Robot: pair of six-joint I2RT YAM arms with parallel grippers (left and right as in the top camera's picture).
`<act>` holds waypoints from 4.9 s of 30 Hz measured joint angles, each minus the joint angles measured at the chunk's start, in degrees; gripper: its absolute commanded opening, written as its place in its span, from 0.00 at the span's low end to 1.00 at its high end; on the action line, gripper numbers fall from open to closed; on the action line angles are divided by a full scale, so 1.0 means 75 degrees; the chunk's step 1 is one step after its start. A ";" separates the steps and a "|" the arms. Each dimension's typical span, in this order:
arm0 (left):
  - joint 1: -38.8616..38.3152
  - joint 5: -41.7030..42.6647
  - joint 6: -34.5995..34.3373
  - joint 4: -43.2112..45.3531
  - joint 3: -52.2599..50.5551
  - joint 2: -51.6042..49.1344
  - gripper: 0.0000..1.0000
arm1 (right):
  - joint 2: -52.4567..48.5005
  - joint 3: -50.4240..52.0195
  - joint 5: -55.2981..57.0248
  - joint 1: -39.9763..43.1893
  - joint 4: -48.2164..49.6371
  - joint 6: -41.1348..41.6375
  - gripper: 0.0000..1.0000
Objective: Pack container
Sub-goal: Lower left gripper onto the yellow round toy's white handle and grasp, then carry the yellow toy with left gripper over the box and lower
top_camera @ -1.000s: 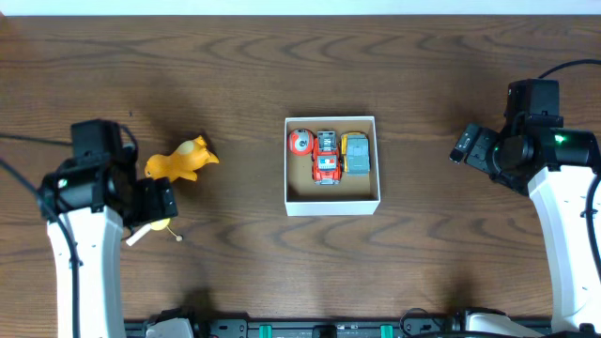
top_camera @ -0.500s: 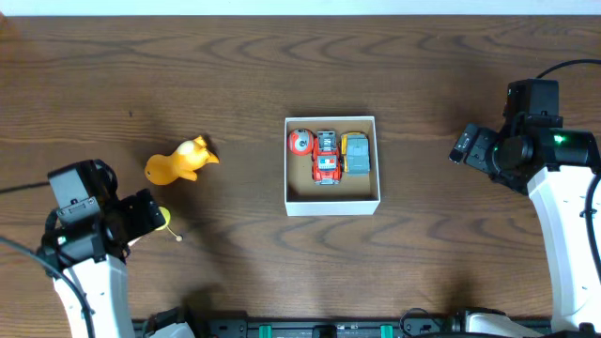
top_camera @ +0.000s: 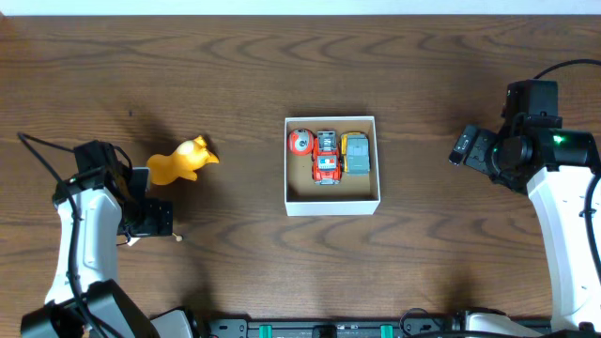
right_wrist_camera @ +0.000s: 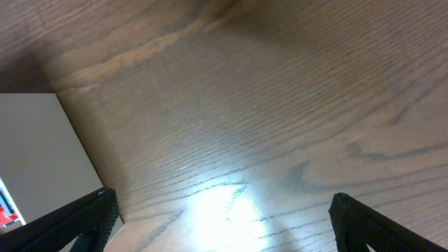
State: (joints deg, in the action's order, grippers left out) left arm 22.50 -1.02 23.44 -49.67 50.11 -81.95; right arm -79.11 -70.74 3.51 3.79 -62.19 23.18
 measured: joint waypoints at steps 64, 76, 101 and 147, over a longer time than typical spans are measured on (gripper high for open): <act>0.1000 0.1460 0.2294 0.1865 -0.0685 -0.1323 0.31 | 0.0000 0.0000 0.0076 0.0000 -0.0157 -0.0391 0.99; 0.1000 0.1751 0.2305 0.1874 -0.0714 -0.1323 0.22 | 0.0000 0.0000 0.0076 0.0000 -0.0227 -0.0391 0.99; 0.0997 0.1859 0.1597 0.1862 -0.0647 -0.1201 0.06 | 0.0000 0.0000 0.0076 0.0000 -0.0219 -0.0393 0.99; -0.7816 0.1545 -0.0268 0.2460 0.1247 -0.0032 0.06 | -0.0003 0.1172 0.0149 0.0000 0.0382 -0.0443 0.99</act>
State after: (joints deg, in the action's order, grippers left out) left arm -36.12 10.57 21.43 -31.22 59.46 -82.19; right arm -79.13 -61.95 4.62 3.79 -59.33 19.86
